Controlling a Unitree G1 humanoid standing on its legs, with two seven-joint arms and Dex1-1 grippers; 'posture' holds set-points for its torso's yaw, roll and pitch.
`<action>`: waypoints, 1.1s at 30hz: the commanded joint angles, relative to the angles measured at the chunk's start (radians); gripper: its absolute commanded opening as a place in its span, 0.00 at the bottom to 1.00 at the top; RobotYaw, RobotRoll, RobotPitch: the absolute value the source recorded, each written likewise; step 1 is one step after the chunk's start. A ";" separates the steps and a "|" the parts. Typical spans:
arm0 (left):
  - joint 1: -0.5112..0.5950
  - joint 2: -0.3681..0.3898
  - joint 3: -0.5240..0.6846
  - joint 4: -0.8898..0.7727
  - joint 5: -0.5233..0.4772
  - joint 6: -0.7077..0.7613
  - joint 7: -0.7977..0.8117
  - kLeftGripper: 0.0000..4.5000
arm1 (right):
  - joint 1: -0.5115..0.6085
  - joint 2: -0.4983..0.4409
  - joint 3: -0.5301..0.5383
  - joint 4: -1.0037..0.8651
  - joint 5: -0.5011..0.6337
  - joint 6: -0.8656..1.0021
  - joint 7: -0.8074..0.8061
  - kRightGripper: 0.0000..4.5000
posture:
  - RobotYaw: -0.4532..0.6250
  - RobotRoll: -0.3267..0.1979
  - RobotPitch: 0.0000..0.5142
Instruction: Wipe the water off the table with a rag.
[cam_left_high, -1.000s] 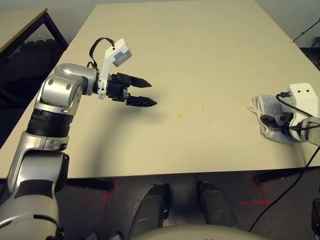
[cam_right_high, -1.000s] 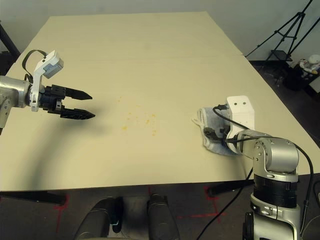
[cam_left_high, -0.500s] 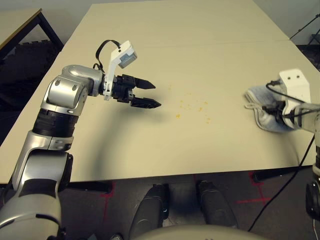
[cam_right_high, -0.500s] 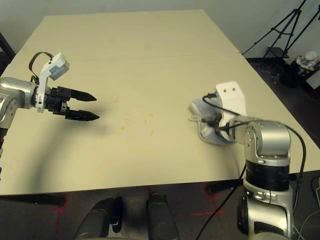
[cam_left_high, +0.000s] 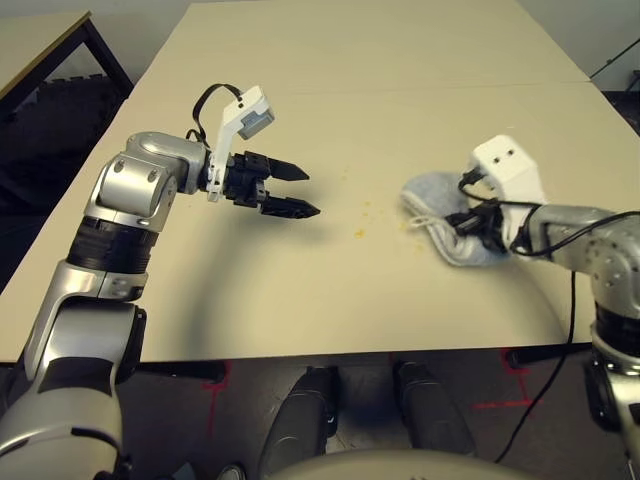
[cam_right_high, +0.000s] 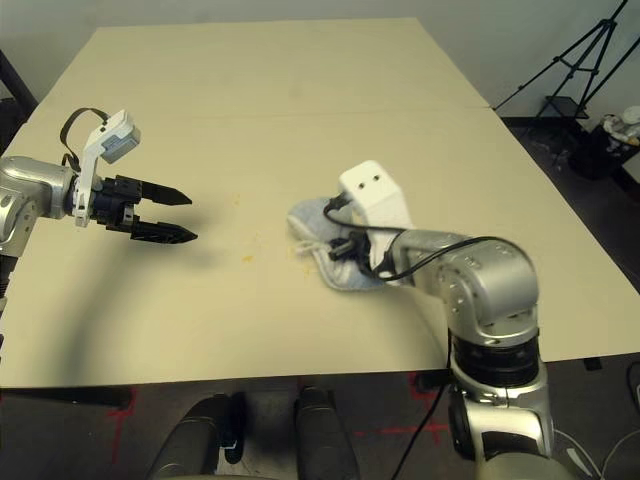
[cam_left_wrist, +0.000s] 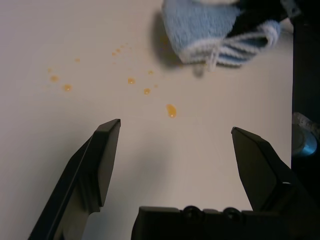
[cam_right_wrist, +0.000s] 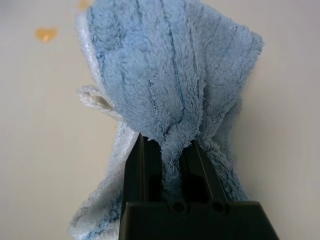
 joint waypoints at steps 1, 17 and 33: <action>-0.007 0.002 -0.014 0.016 0.012 -0.012 0.002 1.00 | -0.003 -0.020 0.117 0.086 -0.046 -0.075 0.011 0.06 | 0.40 0.62 0.34; 0.020 0.014 0.012 -0.021 -0.008 0.013 0.031 1.00 | -0.282 0.073 0.434 0.471 -0.218 -0.383 0.164 0.06 | 0.44 0.62 0.36; 0.040 0.134 -0.028 0.087 0.097 -0.052 0.010 1.00 | -0.302 0.180 0.483 0.393 -0.232 -0.334 0.310 0.05 | 0.46 0.62 0.36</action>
